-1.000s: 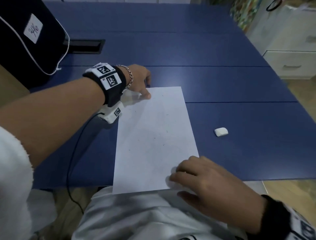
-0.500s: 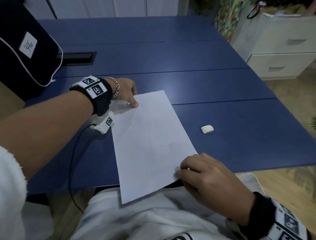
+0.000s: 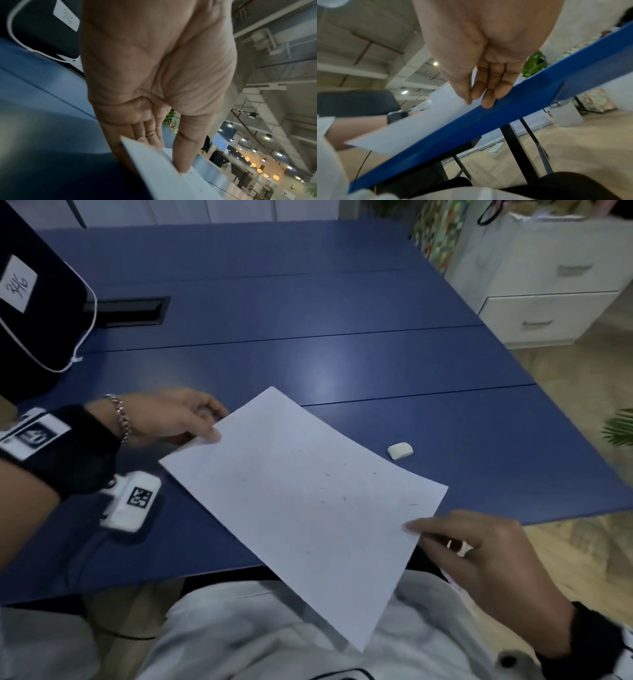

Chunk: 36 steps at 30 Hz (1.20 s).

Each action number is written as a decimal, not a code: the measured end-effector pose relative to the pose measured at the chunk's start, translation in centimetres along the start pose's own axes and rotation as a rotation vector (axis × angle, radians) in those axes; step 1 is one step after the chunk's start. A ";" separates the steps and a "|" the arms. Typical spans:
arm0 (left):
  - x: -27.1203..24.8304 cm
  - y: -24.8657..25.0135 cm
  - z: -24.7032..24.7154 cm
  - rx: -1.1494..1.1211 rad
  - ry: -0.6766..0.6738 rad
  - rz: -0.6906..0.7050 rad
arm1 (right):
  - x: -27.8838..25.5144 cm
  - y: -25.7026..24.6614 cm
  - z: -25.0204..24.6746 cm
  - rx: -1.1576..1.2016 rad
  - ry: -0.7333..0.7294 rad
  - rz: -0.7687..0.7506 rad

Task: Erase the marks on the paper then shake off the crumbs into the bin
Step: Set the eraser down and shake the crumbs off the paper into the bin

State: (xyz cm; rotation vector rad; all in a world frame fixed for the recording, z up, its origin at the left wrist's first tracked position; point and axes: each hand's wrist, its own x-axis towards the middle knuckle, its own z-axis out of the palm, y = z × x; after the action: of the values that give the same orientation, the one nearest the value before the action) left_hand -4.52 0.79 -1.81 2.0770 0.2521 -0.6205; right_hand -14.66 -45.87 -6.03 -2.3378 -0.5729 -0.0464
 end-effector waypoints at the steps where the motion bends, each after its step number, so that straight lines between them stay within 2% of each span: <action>1: -0.8 -0.5 0.3 -0.024 -0.025 -0.006 | -0.3 0.1 -0.3 0.054 -0.001 0.075; 7: -5.6 -1.9 3.6 -0.199 -0.135 -0.057 | -2.2 0.4 -1.5 0.553 -0.063 0.387; 12: -8.2 -1.5 8.1 -0.298 -0.167 -0.061 | -4.5 1.2 -1.6 0.829 -0.006 0.508; 14: -9.2 -1.2 10.0 -0.332 -0.203 -0.023 | -5.6 1.7 -1.8 0.854 0.031 0.536; 21: -11.1 -1.0 16.3 -0.397 -0.440 0.085 | -10.4 5.5 -4.5 0.821 0.016 0.644; 29: -10.8 -1.2 23.5 -0.432 -0.607 -0.064 | -15.9 10.2 -6.6 0.794 0.012 0.805; 36: -8.4 -0.2 27.5 -0.389 -0.567 -0.144 | -16.9 12.7 -7.4 0.783 0.048 0.862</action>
State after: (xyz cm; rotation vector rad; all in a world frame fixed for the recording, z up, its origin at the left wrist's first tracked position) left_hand -20.91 -21.45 -9.90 1.4519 0.1752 -1.1213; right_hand -23.69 -65.54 -11.95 -1.6238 0.4210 0.4381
